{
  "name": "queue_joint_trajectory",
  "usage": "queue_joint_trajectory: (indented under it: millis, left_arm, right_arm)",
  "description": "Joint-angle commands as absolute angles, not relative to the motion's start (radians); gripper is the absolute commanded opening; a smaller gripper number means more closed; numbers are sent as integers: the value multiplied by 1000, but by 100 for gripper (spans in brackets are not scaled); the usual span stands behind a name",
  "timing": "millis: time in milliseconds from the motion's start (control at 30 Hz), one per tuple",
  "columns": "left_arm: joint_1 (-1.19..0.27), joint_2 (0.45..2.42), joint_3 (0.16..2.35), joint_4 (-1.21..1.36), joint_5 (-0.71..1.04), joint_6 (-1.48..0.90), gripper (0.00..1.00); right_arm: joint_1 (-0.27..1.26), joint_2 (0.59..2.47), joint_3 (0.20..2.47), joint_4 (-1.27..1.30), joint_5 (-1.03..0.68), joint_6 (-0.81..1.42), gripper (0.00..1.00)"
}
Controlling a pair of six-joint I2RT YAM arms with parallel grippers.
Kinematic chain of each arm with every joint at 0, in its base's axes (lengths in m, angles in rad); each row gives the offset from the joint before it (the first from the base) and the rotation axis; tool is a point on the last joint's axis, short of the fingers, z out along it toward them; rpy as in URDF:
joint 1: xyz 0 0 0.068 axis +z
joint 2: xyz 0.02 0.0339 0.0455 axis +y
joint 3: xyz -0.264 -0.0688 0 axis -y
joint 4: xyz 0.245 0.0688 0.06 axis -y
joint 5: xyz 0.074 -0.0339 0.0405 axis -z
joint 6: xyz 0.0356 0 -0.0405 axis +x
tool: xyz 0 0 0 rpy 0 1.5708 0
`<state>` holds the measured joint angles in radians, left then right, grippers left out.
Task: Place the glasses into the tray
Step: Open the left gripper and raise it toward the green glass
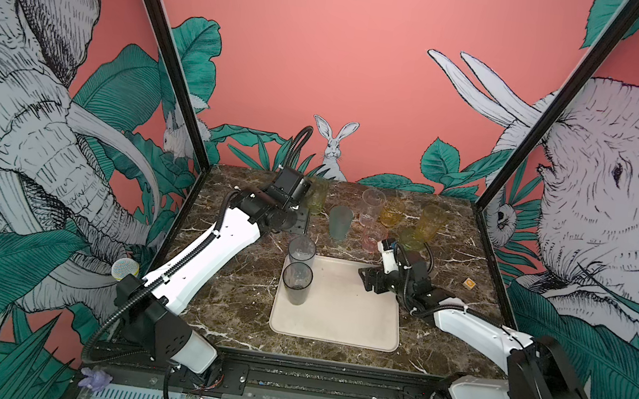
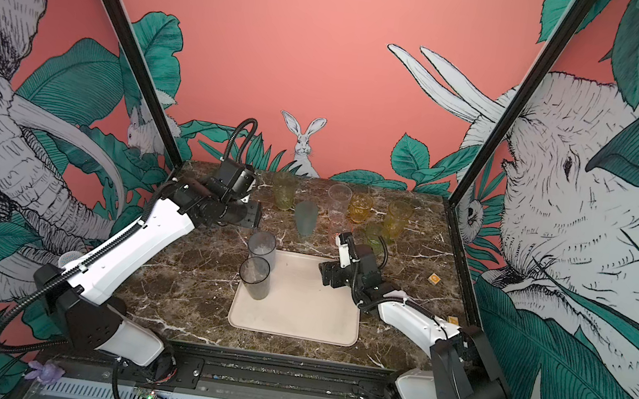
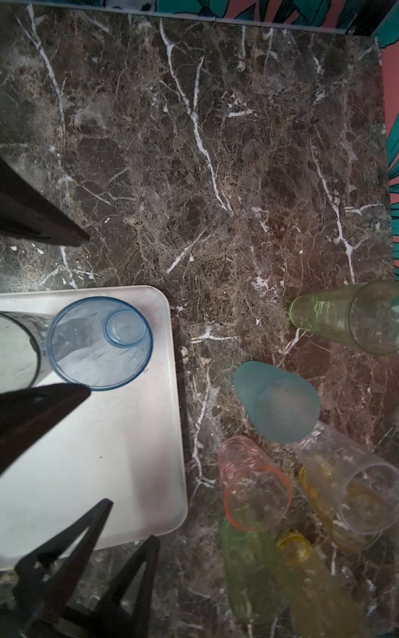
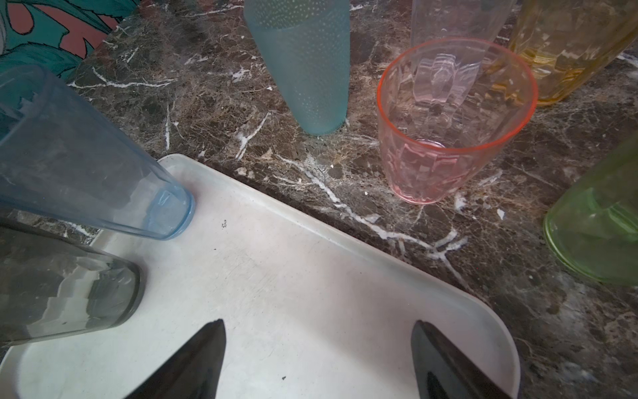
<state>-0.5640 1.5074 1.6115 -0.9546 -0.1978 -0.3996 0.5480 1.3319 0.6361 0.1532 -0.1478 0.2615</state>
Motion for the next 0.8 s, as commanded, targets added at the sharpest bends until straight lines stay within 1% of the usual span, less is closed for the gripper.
queue_joint_trajectory:
  millis: [0,500,600,767]
  left_arm:
    - [-533,1541,1673,-930,-185,-396,70]
    - [-468,1806,1923,-878,-215,-374,78]
    - [-465,1840,1940,-856,-250,-378,80]
    - [-452,1900,1981,-820,-259,-376,81]
  right_arm:
    - [554,1308,641,195,-157,269,86]
    - [554,1299,632,206,-148,272,86]
    - [554,1293,632,199,-138,269,86]
    - [554,1284,624,210,-138,271,87]
